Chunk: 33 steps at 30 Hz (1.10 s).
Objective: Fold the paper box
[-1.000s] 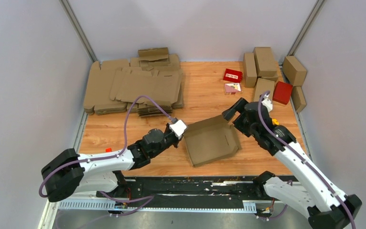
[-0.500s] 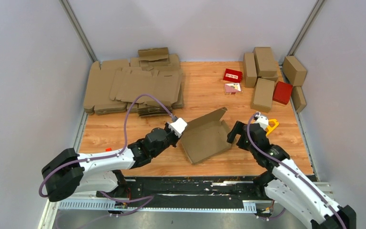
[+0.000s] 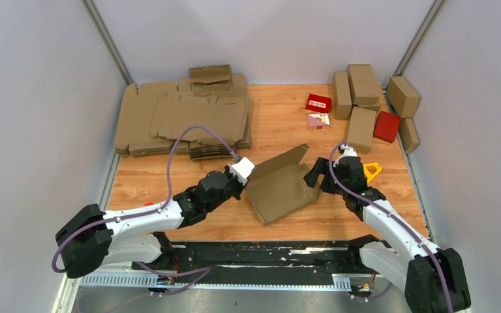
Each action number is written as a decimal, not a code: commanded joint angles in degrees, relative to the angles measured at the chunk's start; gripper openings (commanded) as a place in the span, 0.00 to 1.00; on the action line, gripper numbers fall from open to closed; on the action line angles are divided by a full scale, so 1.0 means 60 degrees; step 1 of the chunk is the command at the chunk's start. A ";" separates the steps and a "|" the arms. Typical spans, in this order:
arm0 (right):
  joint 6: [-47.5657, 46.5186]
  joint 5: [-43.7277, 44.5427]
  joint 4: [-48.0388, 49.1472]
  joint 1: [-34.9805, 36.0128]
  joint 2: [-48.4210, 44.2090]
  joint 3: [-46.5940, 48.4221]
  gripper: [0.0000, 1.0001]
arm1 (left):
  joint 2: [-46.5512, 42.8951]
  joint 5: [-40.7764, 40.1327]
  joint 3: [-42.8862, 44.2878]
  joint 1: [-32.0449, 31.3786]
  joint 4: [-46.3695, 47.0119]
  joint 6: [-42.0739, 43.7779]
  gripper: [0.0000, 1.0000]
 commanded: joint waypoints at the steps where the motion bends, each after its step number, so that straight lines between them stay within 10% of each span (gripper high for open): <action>1: -0.0785 -0.0495 0.1146 -0.0049 0.0622 0.0159 0.84 | -0.0377 0.0436 0.0233 0.0030 0.0181 -0.0339 0.00; 24: -0.1409 -0.0674 0.1706 0.0104 0.1276 0.0210 0.35 | 0.0009 0.2255 0.0528 0.0216 0.0127 -0.0931 0.00; 33: -0.1510 -0.0904 0.1726 0.0205 0.1521 0.0286 0.37 | -0.0066 0.3200 0.0373 0.0870 0.0480 -0.1599 0.00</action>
